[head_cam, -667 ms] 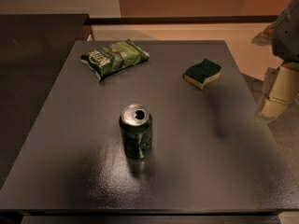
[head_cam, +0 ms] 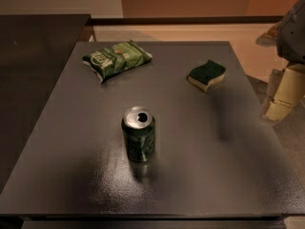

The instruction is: Knock green can over

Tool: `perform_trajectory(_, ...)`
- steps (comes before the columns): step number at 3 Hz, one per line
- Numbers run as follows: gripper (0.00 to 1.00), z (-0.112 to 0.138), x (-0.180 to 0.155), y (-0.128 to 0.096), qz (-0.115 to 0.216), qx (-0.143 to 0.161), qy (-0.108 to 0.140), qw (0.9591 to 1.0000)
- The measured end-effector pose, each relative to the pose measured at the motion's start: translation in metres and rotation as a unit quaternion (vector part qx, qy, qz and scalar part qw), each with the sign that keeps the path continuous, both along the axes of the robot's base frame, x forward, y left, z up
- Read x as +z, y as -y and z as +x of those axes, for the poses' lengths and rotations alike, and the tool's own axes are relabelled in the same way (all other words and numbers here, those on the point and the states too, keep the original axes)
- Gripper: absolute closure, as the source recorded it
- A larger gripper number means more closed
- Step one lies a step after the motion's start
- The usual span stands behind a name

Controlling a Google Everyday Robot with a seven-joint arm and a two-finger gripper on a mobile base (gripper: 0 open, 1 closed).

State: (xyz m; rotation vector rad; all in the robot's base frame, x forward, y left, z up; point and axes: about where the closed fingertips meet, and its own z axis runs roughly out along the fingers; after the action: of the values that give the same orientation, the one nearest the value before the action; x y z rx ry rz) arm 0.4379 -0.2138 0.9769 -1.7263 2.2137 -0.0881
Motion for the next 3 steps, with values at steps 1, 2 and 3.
perform_trajectory(1, 0.00, -0.001, -0.010, -0.016, 0.032, 0.033, -0.006, 0.9989)
perform_trajectory(2, 0.00, -0.003, -0.029, -0.046, 0.082, 0.075, -0.020, 0.9936)
perform_trajectory(3, 0.00, -0.009, -0.048, -0.085, 0.122, 0.119, -0.042, 0.9845)
